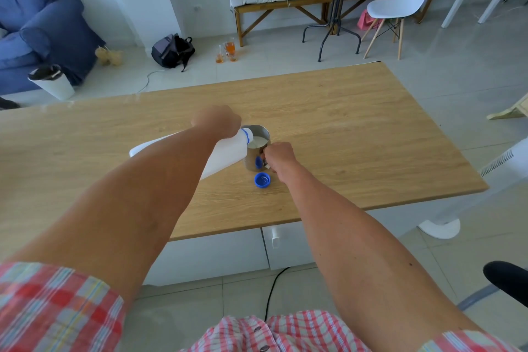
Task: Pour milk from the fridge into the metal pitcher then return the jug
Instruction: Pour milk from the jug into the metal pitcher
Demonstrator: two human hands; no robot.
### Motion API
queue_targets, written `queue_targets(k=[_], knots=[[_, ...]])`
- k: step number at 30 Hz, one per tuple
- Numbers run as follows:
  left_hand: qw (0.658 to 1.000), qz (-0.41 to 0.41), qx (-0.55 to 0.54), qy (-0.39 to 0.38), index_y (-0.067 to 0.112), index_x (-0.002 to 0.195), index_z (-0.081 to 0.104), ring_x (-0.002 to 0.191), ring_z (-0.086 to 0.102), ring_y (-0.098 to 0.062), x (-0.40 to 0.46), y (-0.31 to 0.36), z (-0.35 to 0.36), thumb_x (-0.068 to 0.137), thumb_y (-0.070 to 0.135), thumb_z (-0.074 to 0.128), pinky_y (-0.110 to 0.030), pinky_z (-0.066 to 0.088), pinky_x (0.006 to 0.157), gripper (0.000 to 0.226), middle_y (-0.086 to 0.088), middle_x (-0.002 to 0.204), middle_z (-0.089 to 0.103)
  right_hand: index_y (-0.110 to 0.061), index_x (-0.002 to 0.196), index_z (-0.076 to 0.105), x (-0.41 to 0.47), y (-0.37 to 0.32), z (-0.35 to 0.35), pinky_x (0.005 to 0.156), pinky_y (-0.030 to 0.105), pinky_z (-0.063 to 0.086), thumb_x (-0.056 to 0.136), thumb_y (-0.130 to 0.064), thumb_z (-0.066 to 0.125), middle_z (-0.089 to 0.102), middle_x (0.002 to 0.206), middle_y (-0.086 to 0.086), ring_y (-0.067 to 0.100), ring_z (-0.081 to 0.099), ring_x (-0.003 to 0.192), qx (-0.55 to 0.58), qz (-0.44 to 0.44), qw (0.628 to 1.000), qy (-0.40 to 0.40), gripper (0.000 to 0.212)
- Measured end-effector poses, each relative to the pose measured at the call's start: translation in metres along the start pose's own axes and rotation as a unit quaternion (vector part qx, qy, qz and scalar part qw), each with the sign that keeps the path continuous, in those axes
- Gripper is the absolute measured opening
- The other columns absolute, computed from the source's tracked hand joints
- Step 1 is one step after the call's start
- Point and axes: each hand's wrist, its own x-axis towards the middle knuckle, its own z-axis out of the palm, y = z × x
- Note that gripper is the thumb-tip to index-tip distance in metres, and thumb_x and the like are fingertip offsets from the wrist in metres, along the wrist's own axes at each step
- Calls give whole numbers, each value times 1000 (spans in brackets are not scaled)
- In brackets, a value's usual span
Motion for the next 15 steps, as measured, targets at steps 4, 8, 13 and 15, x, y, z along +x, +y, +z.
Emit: queue_targets(k=[4,8,13,15], knots=[[1000,0,-2,0,12,100,57,89,57,-31,0,1,0,99,30,37,-37,41,72,26,-9,96,57,3,117,70,1,0,1,53,29,37,92,-5,48,66,89,9,18,48,64,1,4,1000,-3,34],[1000,1,-3,1,12,99,57,90,57,-32,0,1,0,98,29,37,-37,42,74,26,-10,98,58,0,118,69,1,0,0,54,29,38,94,-6,49,68,91,9,17,50,64,2,6,1000,-3,32],[1000,1,-5,1,13,99,57,88,57,-31,0,1,1,99,30,38,-37,42,72,26,-7,82,52,0,119,69,0,0,0,52,28,37,94,-5,46,66,91,10,18,47,63,3,6,1000,-3,34],[1000,1,-4,2,13,99,58,87,58,-31,1,1,1,99,30,37,-36,43,72,27,-6,81,51,1,118,69,0,0,0,52,28,37,93,-4,46,65,91,9,18,47,63,2,4,1000,-5,34]])
